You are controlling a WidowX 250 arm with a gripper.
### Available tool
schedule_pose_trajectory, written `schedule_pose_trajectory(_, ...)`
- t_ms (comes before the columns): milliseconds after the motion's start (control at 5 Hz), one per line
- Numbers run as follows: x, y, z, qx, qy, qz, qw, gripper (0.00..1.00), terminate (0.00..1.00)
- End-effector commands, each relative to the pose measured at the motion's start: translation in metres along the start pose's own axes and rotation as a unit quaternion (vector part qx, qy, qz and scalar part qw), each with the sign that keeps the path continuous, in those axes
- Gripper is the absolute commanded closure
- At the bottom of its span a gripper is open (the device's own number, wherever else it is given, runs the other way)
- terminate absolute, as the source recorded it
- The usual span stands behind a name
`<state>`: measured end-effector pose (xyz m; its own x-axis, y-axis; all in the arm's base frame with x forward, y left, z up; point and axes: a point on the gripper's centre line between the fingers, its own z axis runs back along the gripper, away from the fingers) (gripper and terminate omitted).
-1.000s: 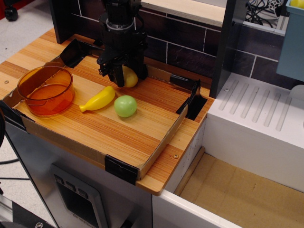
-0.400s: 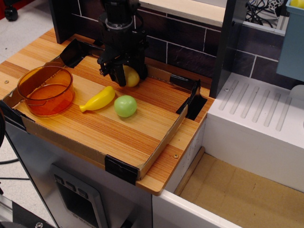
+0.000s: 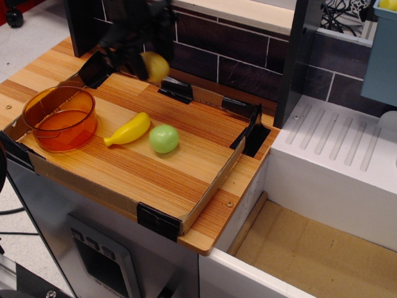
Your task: Put potato in pot
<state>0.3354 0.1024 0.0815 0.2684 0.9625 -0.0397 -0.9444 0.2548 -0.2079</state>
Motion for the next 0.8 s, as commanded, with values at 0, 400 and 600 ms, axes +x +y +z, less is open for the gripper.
schedule_pose_trajectory(0, 0.043, 0.032, 0.063, -0.02, 0.02, -0.035, 0.999, 1.0, 0.0)
schedule_pose_trajectory(400, 0.08, 0.085, 0.075, 0.005, 0.034, -0.077, 0.9964, 1.0, 0.0)
schedule_pose_trajectory(600, 0.08, 0.096, 0.057, 0.02, 0.014, -0.096, 0.9951, 1.0, 0.0)
